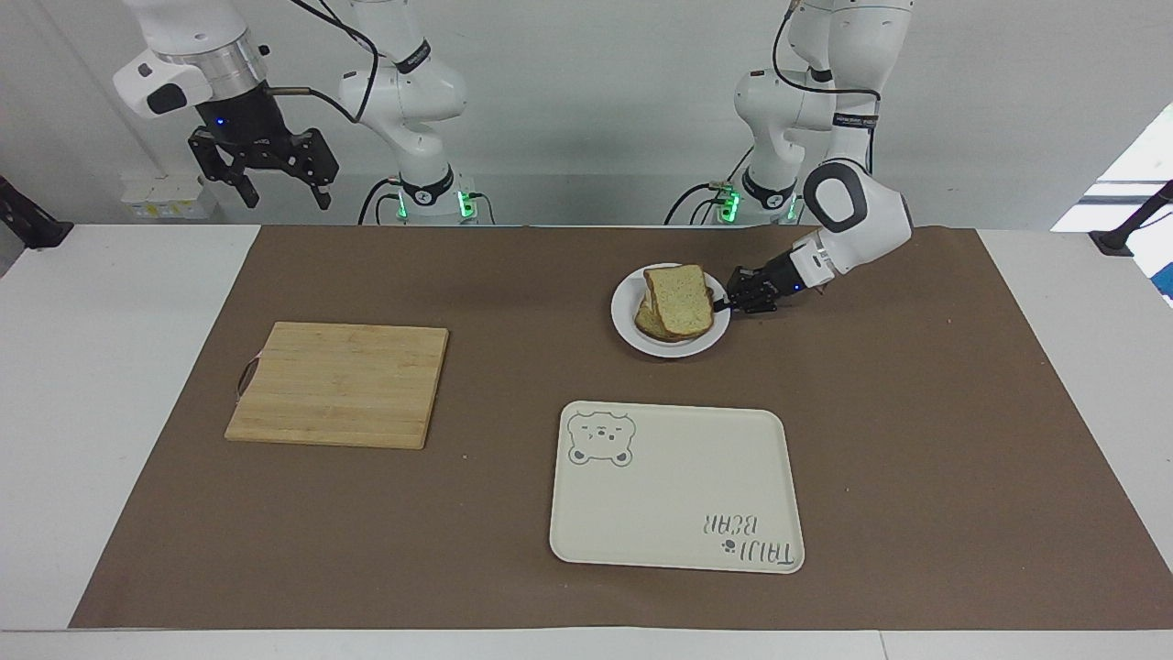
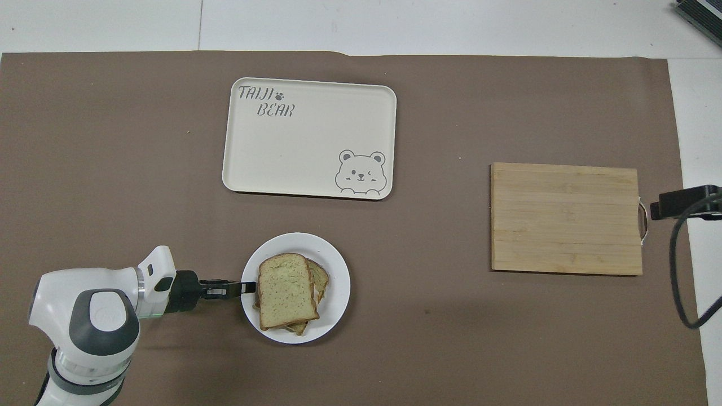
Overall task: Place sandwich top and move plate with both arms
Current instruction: 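Grip the white plate rim with the left gripper, then slide the plate with the left gripper onto the bear tray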
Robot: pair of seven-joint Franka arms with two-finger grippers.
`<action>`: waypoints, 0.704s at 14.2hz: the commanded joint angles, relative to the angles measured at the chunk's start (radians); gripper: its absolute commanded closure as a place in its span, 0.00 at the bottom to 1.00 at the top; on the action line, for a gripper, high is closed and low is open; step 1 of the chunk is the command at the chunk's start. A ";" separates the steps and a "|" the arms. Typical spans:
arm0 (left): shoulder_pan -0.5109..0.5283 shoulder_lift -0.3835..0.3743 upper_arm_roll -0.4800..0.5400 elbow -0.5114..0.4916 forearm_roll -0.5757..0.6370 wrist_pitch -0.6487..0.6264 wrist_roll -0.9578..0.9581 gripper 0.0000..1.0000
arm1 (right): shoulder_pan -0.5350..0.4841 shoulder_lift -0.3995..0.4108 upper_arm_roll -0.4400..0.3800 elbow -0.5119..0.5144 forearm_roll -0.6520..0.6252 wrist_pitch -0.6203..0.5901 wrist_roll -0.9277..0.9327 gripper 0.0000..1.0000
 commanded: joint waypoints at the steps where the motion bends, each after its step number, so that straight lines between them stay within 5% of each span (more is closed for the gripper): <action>1: 0.068 -0.006 0.000 0.014 -0.010 -0.048 0.020 1.00 | -0.017 0.014 0.008 0.047 -0.016 -0.071 -0.032 0.00; 5: 0.177 0.092 0.004 0.204 -0.007 -0.216 -0.011 1.00 | -0.011 0.010 0.008 0.035 -0.015 0.001 -0.031 0.00; 10: 0.204 0.253 0.002 0.492 0.056 -0.264 -0.178 1.00 | -0.009 0.005 0.011 0.029 -0.007 0.003 -0.028 0.00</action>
